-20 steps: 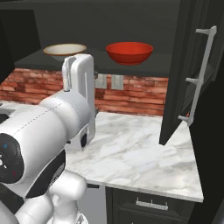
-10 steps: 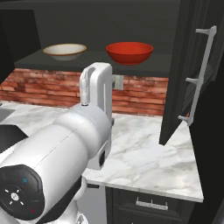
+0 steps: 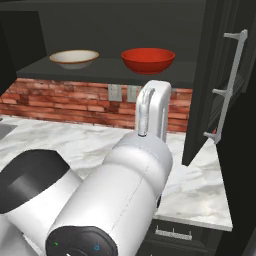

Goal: Open the cabinet. Pick the bowls from the counter and place them in the cabinet. Then close the cabinet.

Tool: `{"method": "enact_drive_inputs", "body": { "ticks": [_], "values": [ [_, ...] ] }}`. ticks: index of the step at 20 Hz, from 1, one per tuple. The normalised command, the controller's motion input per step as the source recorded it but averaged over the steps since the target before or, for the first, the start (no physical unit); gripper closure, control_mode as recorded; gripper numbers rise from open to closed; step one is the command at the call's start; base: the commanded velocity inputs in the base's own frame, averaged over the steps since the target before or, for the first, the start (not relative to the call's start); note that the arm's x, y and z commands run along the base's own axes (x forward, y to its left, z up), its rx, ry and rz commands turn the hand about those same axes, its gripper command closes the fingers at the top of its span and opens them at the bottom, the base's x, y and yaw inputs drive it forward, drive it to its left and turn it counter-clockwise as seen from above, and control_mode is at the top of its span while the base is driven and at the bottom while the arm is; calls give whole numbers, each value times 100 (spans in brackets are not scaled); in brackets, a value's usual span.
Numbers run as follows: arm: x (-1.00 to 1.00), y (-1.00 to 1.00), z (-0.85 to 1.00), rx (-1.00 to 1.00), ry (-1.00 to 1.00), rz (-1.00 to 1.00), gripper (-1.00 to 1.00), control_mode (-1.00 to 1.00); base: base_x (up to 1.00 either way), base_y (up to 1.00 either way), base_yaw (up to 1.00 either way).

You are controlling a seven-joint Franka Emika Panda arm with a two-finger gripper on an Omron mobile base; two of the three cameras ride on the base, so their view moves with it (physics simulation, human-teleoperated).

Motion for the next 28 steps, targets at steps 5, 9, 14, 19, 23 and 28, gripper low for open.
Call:
{"method": "enact_drive_inputs", "body": {
  "ticks": [5, 9, 14, 19, 23, 28],
  "values": [
    [-22, -53, -8, 0, 0, 0, -100, -100, 0, 0, 0],
    [0, -56, 0, 0, 1, 4, -100, -100, 0, 0, 0],
    [0, -46, 0, 0, 2, 10, -100, -100, 0, 0, 0],
    [2, -20, -3, 0, 0, 14, -100, -100, 0, 0, 0],
    [10, -3, -11, 0, 0, 14, -100, -100, 0, 0, 0],
    [20, 0, -15, 0, 0, 5, -100, -100, 0, 0, 0]
  ]
}}
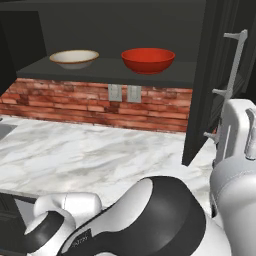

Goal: Open the cabinet. Pick the bowls from the counter and place them in the cabinet. Then close the cabinet.

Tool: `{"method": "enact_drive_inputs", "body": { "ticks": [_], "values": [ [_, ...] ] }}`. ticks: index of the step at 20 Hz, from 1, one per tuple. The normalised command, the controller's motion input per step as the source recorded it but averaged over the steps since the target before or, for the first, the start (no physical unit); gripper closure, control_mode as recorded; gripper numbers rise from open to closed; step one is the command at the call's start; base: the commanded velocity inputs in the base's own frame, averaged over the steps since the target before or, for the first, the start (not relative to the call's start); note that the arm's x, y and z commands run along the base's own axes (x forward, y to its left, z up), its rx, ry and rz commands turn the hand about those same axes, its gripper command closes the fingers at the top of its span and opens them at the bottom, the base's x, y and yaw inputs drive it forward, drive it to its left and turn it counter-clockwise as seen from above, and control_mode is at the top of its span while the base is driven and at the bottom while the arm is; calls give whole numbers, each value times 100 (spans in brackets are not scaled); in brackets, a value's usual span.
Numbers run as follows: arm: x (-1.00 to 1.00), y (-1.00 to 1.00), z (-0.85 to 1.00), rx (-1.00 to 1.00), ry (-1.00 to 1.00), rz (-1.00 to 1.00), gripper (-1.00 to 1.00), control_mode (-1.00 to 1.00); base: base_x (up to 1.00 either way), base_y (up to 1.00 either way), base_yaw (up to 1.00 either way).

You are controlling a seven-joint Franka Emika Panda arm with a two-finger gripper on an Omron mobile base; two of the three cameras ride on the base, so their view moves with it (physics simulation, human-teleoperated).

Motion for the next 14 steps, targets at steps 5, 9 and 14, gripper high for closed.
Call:
{"method": "enact_drive_inputs", "body": {
  "ticks": [5, 9, 14],
  "values": [
    [25, 0, -12, 0, 0, 0, -100, -100, 0, 0, 0],
    [27, 21, -18, 0, 0, 0, -100, -100, 0, 0, 0],
    [39, 29, -27, 0, 0, 0, -100, -100, 0, 0, 0]
  ]
}}
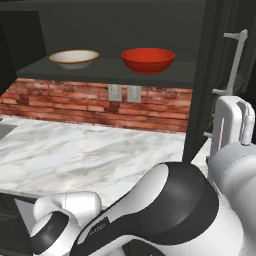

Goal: Open the cabinet. Pick the bowls from the counter and place them in the cabinet. Then close the cabinet.

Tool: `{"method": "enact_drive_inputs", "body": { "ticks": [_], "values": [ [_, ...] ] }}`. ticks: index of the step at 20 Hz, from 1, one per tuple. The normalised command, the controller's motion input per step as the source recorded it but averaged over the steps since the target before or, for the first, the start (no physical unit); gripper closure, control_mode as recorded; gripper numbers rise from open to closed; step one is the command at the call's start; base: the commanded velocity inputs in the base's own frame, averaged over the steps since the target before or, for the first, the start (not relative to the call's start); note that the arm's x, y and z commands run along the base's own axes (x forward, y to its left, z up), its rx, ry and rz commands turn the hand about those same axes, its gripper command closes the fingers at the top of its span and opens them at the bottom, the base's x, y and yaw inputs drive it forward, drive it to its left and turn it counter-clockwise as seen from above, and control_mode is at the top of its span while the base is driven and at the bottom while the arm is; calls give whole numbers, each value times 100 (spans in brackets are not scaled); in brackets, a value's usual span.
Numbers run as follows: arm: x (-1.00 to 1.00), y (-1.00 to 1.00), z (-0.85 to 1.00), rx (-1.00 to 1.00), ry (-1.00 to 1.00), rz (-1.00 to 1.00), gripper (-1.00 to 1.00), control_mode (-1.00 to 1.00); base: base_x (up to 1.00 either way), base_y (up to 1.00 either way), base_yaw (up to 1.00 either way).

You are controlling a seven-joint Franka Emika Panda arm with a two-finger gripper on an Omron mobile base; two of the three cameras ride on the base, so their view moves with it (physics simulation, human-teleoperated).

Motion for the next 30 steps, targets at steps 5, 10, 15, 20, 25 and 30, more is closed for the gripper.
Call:
{"method": "enact_drive_inputs", "body": {
  "ticks": [5, 10, 15, 20, 25, 30],
  "values": [
    [56, -2, -4, 2, 0, 1, -100, -100, 0, 0, 0],
    [49, 0, -9, 0, 0, 1, -100, -100, 0, 0, 0],
    [47, 3, -16, 0, 0, 0, -100, -100, 0, 0, 0],
    [51, 36, -23, 0, -2, 0, -100, -100, 0, 0, 0],
    [82, 46, -18, 0, 0, 0, -100, -100, 0, 0, 0],
    [90, 34, -13, 0, 0, 0, -100, -100, 0, 0, 0]
  ]
}}
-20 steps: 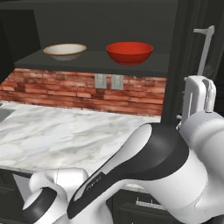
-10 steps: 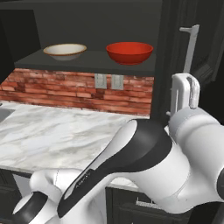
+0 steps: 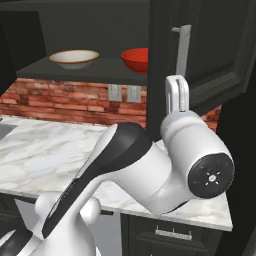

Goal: Open the cabinet. Pick the bowls from the counter and place them in the cabinet. Then close the cabinet.

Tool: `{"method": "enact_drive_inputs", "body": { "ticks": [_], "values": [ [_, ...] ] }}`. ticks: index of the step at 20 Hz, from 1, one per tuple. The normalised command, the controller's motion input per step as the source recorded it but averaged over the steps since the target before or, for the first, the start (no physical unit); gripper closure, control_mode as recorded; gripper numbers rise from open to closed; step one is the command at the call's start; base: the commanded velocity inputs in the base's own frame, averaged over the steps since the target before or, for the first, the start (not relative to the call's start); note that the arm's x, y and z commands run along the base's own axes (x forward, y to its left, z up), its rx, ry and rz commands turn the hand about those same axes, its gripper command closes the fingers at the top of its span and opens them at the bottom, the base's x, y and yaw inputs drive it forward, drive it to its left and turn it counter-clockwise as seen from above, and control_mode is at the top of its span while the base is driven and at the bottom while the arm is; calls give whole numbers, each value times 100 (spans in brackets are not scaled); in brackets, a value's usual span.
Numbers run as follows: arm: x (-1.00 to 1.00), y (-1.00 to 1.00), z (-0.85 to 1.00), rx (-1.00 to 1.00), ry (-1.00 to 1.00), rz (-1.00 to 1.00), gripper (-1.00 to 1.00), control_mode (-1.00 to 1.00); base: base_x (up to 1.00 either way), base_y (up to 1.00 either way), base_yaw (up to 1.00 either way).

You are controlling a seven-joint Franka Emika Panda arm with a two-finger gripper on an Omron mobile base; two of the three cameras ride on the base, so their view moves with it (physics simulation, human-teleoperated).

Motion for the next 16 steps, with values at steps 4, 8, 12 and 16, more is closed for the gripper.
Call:
{"method": "enact_drive_inputs", "body": {
  "ticks": [4, 8, 12, 16],
  "values": [
    [100, 33, -15, 0, 0, 0, -100, -100, 0, 0, 0],
    [100, 35, -25, 0, 0, 0, -100, -100, 0, 0, 0],
    [100, 23, -22, 0, 4, 0, -100, -100, 0, 0, 0],
    [100, 3, -10, 0, 5, 0, -100, -100, 0, 0, 0]
  ]
}}
